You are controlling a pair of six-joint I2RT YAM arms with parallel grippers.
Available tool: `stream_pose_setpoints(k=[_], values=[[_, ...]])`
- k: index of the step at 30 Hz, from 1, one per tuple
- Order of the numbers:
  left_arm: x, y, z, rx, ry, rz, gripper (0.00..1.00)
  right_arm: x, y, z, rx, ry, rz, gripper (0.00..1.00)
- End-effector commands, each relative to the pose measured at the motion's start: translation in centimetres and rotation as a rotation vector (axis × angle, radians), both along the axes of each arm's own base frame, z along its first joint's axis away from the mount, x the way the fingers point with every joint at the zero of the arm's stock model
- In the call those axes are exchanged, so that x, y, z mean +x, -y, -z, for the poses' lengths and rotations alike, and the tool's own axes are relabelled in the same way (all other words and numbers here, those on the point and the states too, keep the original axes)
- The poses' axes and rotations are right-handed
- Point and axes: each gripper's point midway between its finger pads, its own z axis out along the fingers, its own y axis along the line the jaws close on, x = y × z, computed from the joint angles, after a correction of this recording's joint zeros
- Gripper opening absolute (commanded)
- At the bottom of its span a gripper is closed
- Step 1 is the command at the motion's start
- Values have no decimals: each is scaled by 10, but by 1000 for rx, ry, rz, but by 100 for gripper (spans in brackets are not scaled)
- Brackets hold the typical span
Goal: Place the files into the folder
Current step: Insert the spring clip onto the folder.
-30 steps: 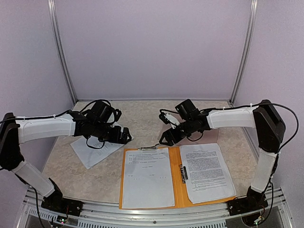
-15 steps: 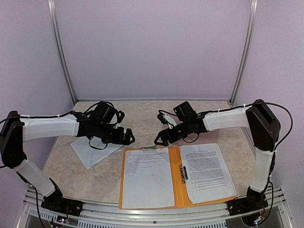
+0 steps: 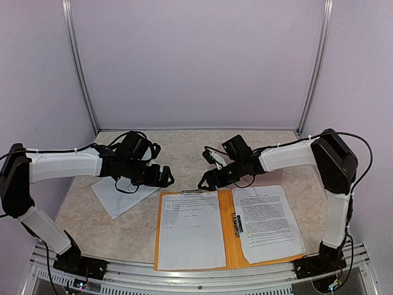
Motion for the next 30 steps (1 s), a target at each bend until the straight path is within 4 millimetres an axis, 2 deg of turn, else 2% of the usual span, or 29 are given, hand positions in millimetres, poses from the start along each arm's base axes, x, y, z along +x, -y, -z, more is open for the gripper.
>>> stream_pose_setpoints(k=[1,12,30], values=[[3,3,-9,-3,24,-4,99,-9,-6,11,-1,-35,-17,74],[3,-1,-7,11,29,-13,99,-21,-14,8,9,-51,-35,70],[3,-3,-4,20,25,-16,99,-25,-24,-14,21,-22,-39,69]])
